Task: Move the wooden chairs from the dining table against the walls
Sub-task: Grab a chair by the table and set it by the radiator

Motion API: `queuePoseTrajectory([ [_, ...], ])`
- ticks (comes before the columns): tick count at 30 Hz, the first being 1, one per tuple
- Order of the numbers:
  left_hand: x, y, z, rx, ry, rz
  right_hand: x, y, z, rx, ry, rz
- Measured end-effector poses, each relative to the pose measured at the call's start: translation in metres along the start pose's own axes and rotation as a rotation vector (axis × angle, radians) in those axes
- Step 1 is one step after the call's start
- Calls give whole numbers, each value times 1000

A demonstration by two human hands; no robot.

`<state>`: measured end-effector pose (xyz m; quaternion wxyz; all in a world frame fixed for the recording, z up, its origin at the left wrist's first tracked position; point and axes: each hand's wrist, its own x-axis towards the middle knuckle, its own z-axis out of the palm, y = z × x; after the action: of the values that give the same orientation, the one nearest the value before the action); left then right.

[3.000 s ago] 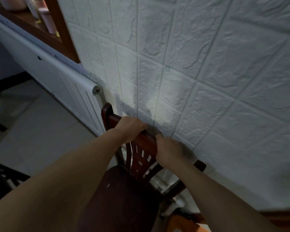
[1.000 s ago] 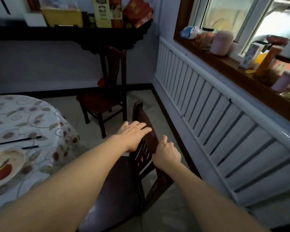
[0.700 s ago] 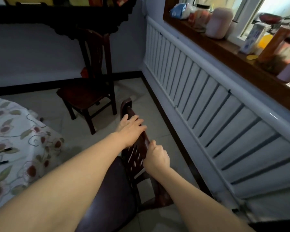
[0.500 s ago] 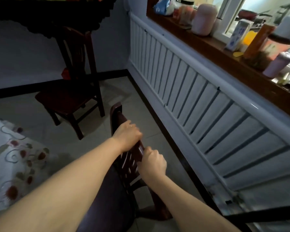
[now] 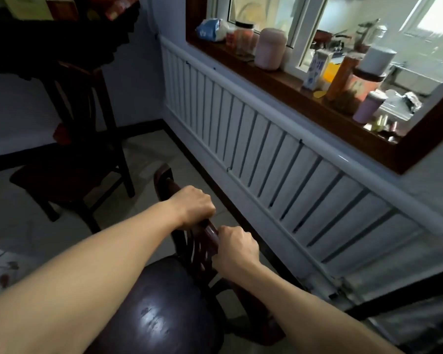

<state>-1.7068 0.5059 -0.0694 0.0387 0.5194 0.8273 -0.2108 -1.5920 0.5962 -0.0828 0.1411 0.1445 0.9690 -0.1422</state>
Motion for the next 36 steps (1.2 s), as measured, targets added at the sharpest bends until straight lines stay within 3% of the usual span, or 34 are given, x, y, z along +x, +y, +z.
queuePoseTrajectory([
  [10,59,17,-63,38,99,50,5,65,-57,-47,107,66],
  [21,207,61,-115,3,121,100,59,205,-102,-30,160,146],
  [36,366,91,-118,-180,207,123,131,329,-105,101,237,329],
])
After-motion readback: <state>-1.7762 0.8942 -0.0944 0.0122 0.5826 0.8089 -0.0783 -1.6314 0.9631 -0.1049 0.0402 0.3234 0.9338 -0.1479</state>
